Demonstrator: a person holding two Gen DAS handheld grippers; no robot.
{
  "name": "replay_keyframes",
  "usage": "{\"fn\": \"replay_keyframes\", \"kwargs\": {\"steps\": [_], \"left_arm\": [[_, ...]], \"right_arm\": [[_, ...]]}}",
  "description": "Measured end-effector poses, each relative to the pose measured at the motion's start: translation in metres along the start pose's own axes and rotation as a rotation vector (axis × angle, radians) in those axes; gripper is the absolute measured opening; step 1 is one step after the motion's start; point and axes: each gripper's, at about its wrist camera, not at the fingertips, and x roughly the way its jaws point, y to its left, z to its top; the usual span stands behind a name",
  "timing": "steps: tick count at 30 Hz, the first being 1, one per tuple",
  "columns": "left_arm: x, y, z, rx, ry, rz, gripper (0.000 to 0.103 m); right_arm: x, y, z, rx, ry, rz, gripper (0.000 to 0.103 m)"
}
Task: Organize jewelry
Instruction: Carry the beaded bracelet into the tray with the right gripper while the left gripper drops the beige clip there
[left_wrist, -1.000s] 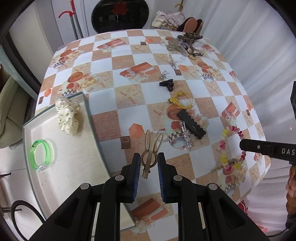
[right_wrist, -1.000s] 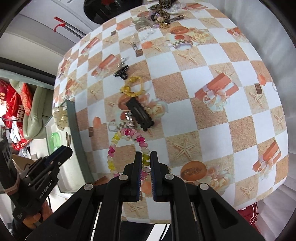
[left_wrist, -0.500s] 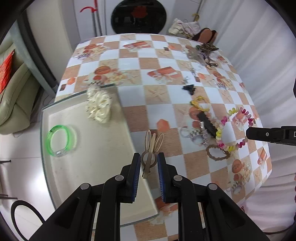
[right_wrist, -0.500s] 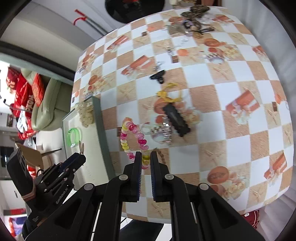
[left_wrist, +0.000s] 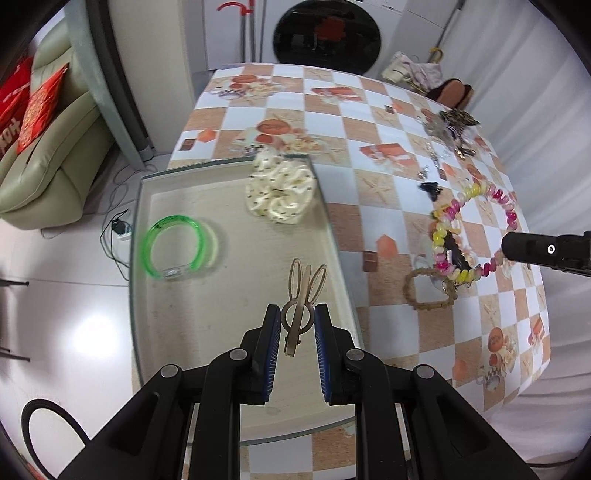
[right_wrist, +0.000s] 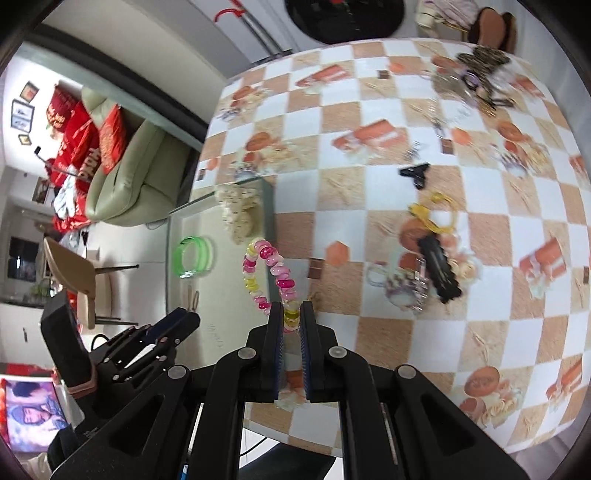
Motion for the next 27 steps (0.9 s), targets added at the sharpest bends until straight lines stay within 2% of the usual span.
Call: {"fn": "replay_keyframes", "kwargs": {"steps": [7,9,11,12,13,16,19,21,22,24,25,27], "left_arm": [[-0.001,0.017,-0.004,-0.04,-0.009,0.011,0.023],[0.0,0.019,-0.005,-0.048,-0.008,0.013,0.023],[0.001,0.021,-0.006,-0.051,-0.006,0.014,0.023],[0.002,0.021,-0.006,-0.052,-0.006,0.014,0.023],[0.002,0.02,-0.007,-0.053,-0.004,0.013,0.023],[0.002,0.019,-0.007,-0.052,-0.009,0.011,0.023],[0.002,0.018,-0.009,-0.051,-0.009,0.006,0.023],[0.004,0.017,-0.01,-0.044,-0.004,0.006,0.023],[0.005,0.016,-0.01,-0.043,-0.002,0.006,0.023],[0.006,0.014,-0.01,-0.039,0.003,0.0,0.023],[0.006,0.014,-0.011,-0.035,0.004,-0.002,0.023],[0.005,0.012,-0.011,-0.027,0.0,-0.001,0.023]], "right_arm": [[-0.012,0.019,0.015,-0.049,-0.048,0.003,0.009],[-0.014,0.021,0.018,-0.089,-0.069,-0.085,0.009],[-0.005,0.022,0.018,-0.168,-0.075,-0.273,0.009],[0.0,0.019,0.017,-0.187,-0.068,-0.325,0.009],[0.006,0.012,0.016,-0.178,-0.046,-0.342,0.009],[0.011,-0.02,0.01,-0.024,0.007,-0.23,0.009],[0.0,-0.036,0.007,0.06,-0.009,-0.109,0.009],[-0.009,-0.039,0.006,0.098,-0.034,0.024,0.009],[-0.011,-0.038,0.005,0.096,-0.048,0.028,0.009],[-0.001,-0.036,0.002,0.034,-0.029,-0.154,0.009],[0.006,-0.04,-0.001,0.032,-0.006,-0.199,0.009],[0.008,-0.048,-0.005,0.077,0.007,-0.155,0.009]]}}
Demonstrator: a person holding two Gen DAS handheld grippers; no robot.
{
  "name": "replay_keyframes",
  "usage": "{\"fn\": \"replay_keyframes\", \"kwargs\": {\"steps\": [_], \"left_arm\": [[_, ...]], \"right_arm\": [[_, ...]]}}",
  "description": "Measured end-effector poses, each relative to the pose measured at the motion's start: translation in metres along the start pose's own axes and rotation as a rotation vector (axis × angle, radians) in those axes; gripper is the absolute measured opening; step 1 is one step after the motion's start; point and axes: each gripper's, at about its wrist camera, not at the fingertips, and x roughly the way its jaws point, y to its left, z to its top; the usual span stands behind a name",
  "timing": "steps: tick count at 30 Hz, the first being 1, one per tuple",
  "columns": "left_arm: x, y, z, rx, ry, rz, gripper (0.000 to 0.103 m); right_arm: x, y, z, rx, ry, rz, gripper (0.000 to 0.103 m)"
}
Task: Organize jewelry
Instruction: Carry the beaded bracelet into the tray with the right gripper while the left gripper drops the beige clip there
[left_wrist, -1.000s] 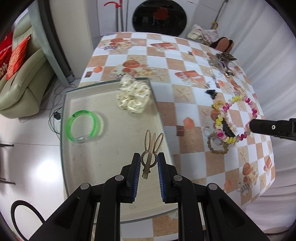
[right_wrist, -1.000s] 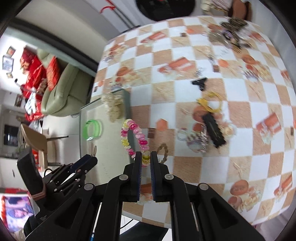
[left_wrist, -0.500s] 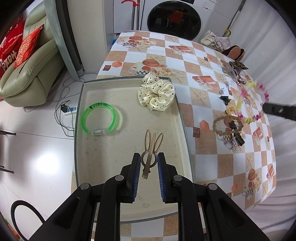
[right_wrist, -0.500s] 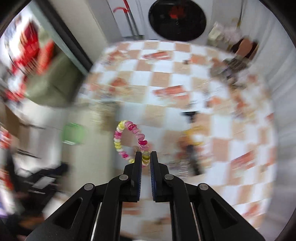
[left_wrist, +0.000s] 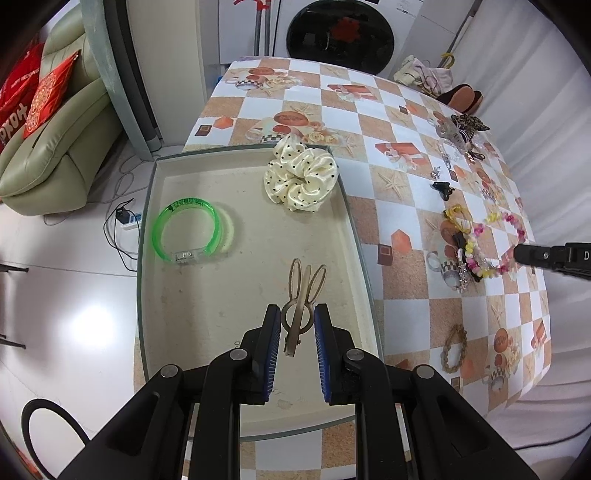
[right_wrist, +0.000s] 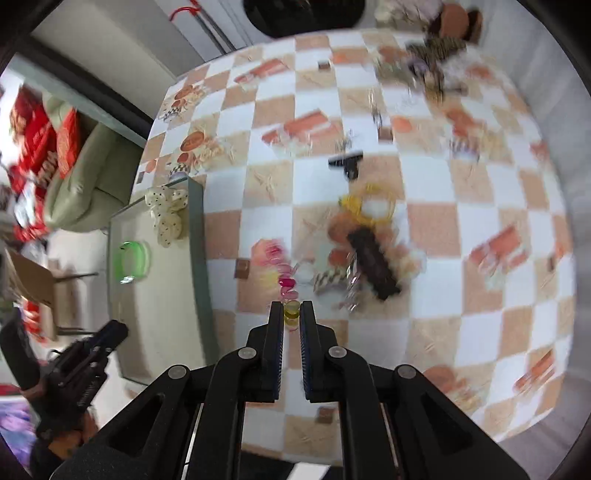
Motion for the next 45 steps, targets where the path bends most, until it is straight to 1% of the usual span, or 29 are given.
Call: {"fn": "replay_keyframes", "kwargs": {"steps": [1,3,7,10,13,18,23,27,30,34,40,45], "left_arm": [[-0.001,0.0,0.0,0.0,-0.004,0.0,0.023],[-0.001,0.0,-0.001,-0.003,-0.003,-0.001,0.023],[-0.001,0.004,-0.002,-0.012,0.0,0.004,0.023],[-0.006,0.009,-0.002,-0.026,-0.013,0.007,0.023],[-0.011,0.016,-0.001,-0.047,-0.029,0.013,0.023],[-0.019,0.034,0.001,-0.093,-0.052,0.031,0.023],[-0.02,0.051,0.002,-0.13,-0.059,0.051,0.023],[-0.011,0.06,0.001,-0.154,-0.048,0.061,0.023],[0.0,0.063,0.001,-0.164,-0.035,0.07,0.023],[0.018,0.067,0.001,-0.181,-0.013,0.083,0.023],[0.044,0.069,0.004,-0.173,0.011,0.115,0.023],[0.06,0.073,0.005,-0.159,0.033,0.14,0.023]], "right_arm": [[-0.003,-0.001,-0.001,0.013,-0.009,0.031,0.009],[-0.007,0.005,0.001,-0.001,-0.017,0.055,0.009],[-0.018,0.026,0.009,-0.052,-0.041,0.097,0.009],[-0.024,0.047,0.015,-0.093,-0.052,0.131,0.009],[-0.027,0.069,0.021,-0.139,-0.049,0.163,0.009],[-0.032,0.098,0.035,-0.17,-0.046,0.231,0.009],[-0.026,0.134,0.053,-0.221,-0.018,0.279,0.009],[-0.008,0.157,0.064,-0.248,0.021,0.284,0.009],[0.014,0.174,0.07,-0.266,0.052,0.274,0.009],[0.055,0.192,0.072,-0.283,0.102,0.25,0.009],[0.108,0.204,0.074,-0.276,0.149,0.22,0.009],[0.14,0.206,0.077,-0.267,0.171,0.188,0.009]]}}
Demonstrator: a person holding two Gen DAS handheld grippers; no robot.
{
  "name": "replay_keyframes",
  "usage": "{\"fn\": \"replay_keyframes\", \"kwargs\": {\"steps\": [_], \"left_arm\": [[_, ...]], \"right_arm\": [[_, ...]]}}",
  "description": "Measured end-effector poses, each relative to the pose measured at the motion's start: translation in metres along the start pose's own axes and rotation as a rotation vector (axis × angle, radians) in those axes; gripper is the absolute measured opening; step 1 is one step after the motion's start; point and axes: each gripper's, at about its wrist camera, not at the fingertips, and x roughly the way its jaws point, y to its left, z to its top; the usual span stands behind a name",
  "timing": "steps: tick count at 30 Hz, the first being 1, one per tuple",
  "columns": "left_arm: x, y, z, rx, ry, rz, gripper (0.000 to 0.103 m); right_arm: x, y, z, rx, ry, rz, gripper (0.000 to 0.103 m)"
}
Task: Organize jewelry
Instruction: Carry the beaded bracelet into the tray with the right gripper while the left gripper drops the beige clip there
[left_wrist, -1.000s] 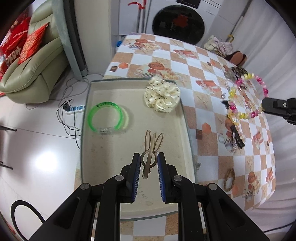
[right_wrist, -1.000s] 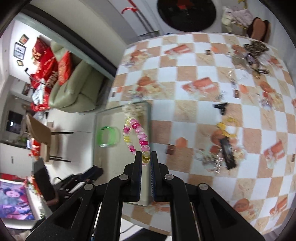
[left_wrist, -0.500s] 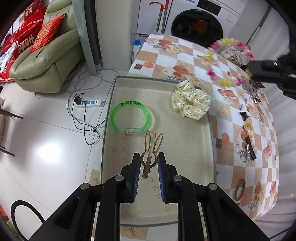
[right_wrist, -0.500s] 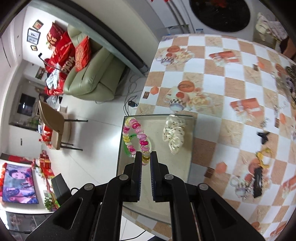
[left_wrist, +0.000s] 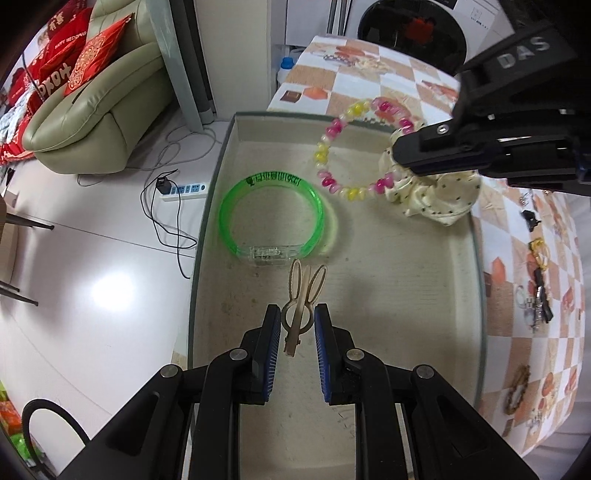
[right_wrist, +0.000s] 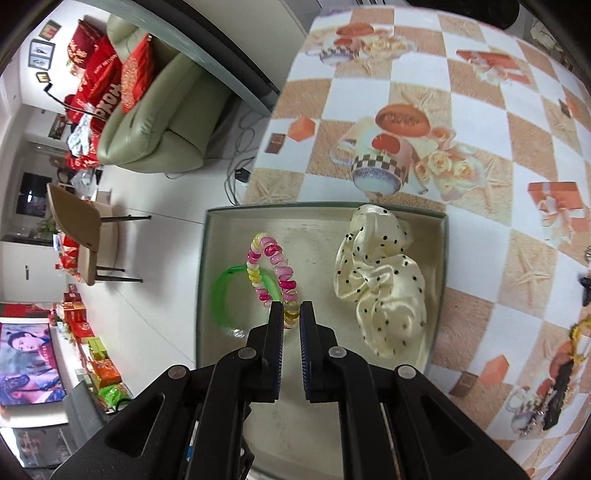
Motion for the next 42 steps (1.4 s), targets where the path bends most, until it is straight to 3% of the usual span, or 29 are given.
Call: {"fn": "replay_keyframes", "kwargs": {"steps": [16,23,26,27,28,29,31,37,39,42], "left_arm": [[0.021,-0.012,0.002,0.08,0.042,0.076,0.024],[0.015,-0.02,0.0,0.084,0.051,0.094,0.024],[0.012,-0.018,0.0,0.08,0.048,0.096,0.025],[0.01,-0.018,0.001,0.081,0.046,0.099,0.032],[0.009,-0.018,0.0,0.081,0.046,0.101,0.077],[0.006,-0.018,0.0,0.076,0.035,0.116,0.103],[-0.003,-0.022,0.0,0.086,-0.003,0.119,0.103],[-0.016,-0.037,0.001,0.112,0.002,0.12,0.103],[-0.021,-0.042,0.003,0.122,-0.001,0.112,0.103],[-0.031,-0.054,0.003,0.147,-0.007,0.096,0.103]], "right_arm": [[0.043,-0.021,0.01,0.005,0.048,-0.08,0.012],[0.039,-0.018,0.009,-0.005,0.05,-0.042,0.041],[0.028,-0.017,0.008,0.005,0.032,0.0,0.048],[0.024,-0.016,0.008,0.009,0.025,0.013,0.049],[0.018,-0.017,0.008,0.012,0.014,0.031,0.052],[0.012,-0.017,0.008,0.016,0.003,0.048,0.054],[-0.004,-0.017,0.008,0.019,-0.022,0.081,0.058],[-0.051,-0.021,-0.001,0.022,-0.094,0.143,0.065],[-0.066,-0.025,-0.005,0.034,-0.117,0.152,0.085],[-0.094,-0.046,-0.019,0.069,-0.157,0.154,0.089]]}}
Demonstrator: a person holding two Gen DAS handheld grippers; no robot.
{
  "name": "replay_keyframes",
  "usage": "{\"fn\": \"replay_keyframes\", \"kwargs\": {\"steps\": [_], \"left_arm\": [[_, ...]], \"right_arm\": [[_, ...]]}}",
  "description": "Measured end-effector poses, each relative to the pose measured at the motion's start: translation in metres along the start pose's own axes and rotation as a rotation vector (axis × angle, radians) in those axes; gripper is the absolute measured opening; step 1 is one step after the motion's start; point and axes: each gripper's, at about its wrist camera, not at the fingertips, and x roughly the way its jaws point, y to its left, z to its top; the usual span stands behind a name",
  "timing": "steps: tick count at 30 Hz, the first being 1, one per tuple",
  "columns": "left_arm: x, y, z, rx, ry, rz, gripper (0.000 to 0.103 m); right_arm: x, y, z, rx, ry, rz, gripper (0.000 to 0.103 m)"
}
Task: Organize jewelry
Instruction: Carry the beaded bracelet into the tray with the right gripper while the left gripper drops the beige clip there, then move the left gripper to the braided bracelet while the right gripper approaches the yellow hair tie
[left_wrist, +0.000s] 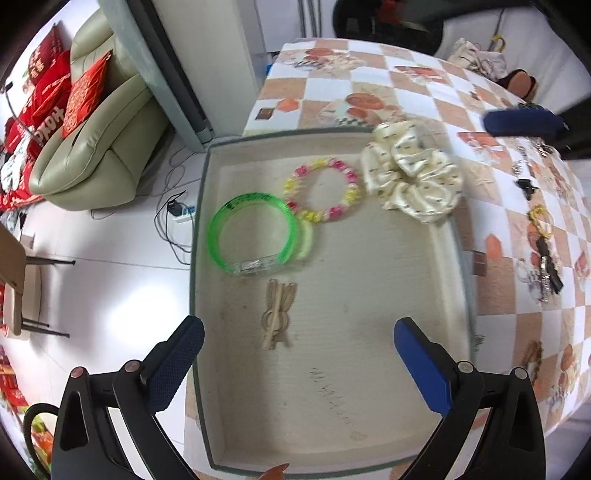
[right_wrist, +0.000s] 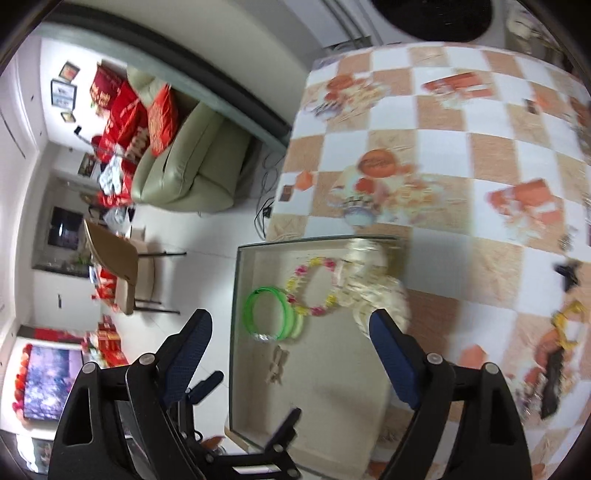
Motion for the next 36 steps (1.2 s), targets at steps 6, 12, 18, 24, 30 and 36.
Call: {"fn": "replay_keyframes", "kwargs": {"steps": [6,12,18,24,30,36], "left_arm": [[-0.018,-0.026,0.006,0.072,-0.023,-0.03,0.103],[-0.027,-0.069,0.011,0.168,-0.024,-0.074,0.103],[-0.037,-0.116,0.001,0.211,-0.007,-0.125,0.103],[-0.038,-0.16,-0.018,0.16,0.013,-0.102,0.103],[-0.027,-0.198,-0.044,0.089,0.053,-0.088,0.103],[-0.016,-0.215,-0.063,0.071,0.087,-0.11,0.103]], "right_arm": [[-0.056,-0.059,-0.027,0.106,-0.051,-0.091,0.089],[-0.102,-0.134,-0.059,0.238,-0.067,-0.22,0.089],[-0.116,-0.186,-0.085,0.278,-0.029,-0.332,0.089],[-0.11,-0.211,-0.092,0.157,0.049,-0.368,0.089],[-0.097,-0.222,-0.09,0.005,0.126,-0.373,0.087],[-0.075,-0.23,-0.09,-0.071,0.202,-0.372,0.074]]}}
